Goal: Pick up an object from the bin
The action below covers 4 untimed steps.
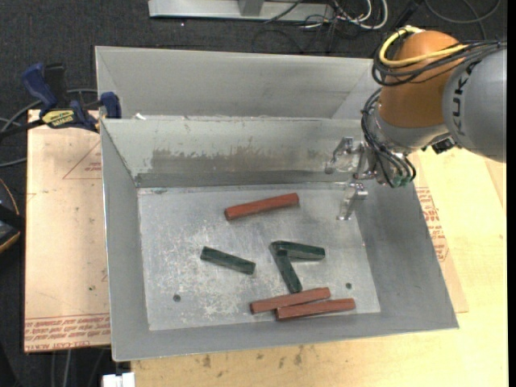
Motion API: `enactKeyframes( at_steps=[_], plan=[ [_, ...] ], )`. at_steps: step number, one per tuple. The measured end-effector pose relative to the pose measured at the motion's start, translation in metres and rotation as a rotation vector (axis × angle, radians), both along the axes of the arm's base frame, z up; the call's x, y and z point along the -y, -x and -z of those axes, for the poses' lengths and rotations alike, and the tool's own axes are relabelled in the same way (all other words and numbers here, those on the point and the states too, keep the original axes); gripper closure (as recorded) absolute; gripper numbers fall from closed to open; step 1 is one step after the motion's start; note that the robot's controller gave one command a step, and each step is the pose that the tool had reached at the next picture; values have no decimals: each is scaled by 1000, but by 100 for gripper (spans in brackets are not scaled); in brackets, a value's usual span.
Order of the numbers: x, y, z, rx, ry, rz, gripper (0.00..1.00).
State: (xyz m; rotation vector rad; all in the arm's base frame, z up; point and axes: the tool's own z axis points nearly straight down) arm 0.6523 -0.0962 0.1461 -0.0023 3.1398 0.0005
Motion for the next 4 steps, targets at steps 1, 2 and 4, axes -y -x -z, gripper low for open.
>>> enactKeyframes(
  at_steps=[1, 2, 4],
  plan=[
    [0, 0, 0, 0, 0, 0, 0],
    [-15, 15, 20, 6, 2, -168, 0],
    [-20, 90, 65, 14, 3, -239, 100]
  ],
)
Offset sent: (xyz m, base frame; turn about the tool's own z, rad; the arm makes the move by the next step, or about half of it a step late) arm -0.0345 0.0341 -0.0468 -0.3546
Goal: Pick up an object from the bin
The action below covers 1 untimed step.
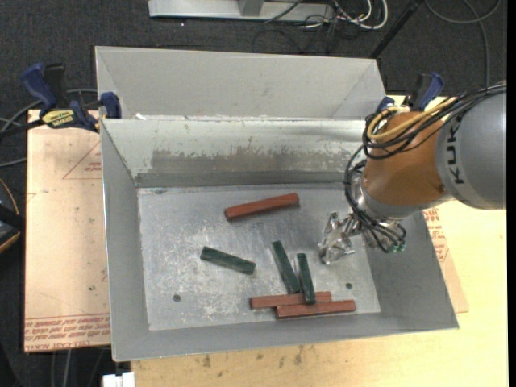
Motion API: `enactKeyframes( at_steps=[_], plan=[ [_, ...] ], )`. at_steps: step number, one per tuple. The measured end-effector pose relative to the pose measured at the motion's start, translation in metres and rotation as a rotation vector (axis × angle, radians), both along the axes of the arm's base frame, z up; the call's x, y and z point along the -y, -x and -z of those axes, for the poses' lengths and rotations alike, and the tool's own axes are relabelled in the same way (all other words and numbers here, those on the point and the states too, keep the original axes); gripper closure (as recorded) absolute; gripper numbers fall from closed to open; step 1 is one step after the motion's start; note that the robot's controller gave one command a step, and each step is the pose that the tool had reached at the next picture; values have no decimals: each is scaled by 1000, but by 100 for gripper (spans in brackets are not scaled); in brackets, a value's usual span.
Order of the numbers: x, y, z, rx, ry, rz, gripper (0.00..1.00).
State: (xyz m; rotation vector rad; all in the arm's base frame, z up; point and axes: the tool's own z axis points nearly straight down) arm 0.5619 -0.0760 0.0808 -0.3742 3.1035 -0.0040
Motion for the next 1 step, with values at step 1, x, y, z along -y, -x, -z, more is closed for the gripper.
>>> enactKeyframes(
  at_steps=[1],
  plan=[
    [0, 3, 3, -14, 0, -2, 0]
  ],
)
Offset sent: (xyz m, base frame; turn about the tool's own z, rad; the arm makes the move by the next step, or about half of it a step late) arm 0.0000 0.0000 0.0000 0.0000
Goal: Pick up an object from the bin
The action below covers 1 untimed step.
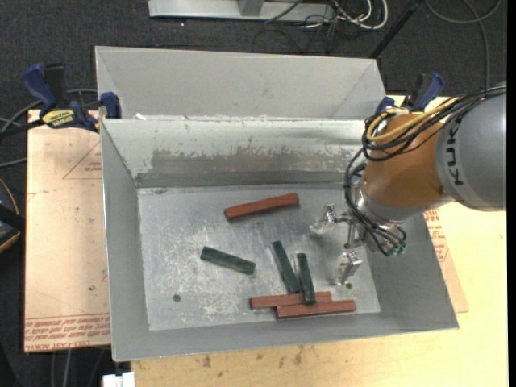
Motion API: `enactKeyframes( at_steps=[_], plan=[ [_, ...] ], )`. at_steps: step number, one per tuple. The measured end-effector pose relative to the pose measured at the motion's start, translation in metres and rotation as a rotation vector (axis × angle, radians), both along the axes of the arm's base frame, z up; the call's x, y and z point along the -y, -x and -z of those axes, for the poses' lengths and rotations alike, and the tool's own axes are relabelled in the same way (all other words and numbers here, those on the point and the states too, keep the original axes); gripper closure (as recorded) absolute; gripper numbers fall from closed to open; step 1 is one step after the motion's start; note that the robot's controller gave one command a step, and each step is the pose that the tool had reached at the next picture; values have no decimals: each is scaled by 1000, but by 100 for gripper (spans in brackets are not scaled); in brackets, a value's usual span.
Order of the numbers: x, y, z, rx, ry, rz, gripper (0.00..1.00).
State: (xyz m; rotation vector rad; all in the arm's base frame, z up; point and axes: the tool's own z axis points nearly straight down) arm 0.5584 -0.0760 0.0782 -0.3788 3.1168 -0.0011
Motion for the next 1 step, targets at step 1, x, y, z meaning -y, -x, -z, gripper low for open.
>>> enactKeyframes(
  at_steps=[1],
  plan=[
    [0, 0, 0, 1, 0, 0, 0]
  ],
)
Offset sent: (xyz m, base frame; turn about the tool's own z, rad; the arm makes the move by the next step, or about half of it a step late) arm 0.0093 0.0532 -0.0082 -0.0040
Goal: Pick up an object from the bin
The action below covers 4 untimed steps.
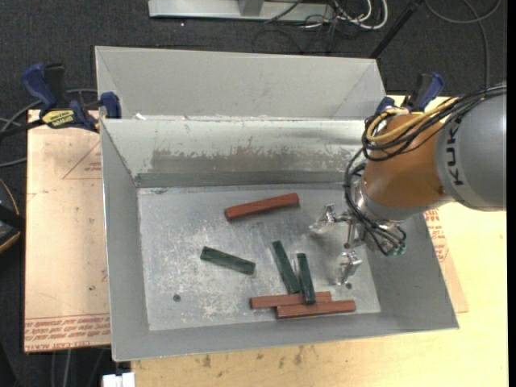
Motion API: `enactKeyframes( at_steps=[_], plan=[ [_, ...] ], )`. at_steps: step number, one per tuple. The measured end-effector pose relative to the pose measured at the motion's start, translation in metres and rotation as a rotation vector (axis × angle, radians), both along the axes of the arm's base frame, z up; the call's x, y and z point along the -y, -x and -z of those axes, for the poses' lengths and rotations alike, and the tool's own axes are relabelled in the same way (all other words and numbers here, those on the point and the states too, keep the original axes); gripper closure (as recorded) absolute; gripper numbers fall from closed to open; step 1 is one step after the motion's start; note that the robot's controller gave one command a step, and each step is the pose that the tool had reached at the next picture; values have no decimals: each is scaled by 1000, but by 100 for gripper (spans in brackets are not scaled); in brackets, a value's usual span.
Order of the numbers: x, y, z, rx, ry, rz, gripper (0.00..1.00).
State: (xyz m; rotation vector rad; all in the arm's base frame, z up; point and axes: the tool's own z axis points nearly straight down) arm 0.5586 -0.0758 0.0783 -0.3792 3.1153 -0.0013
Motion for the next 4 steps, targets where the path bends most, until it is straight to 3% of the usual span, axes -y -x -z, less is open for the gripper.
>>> enactKeyframes(
  at_steps=[1, 2, 3, 4],
  plan=[
    [-30, -9, 2, 6, 6, 2, 0],
    [-54, 2, 0, 24, 5, -133, 0],
    [-101, -2, -1, 19, 3, -315, 100],
    [-101, -2, -1, 19, 3, -315, 100]
  ],
)
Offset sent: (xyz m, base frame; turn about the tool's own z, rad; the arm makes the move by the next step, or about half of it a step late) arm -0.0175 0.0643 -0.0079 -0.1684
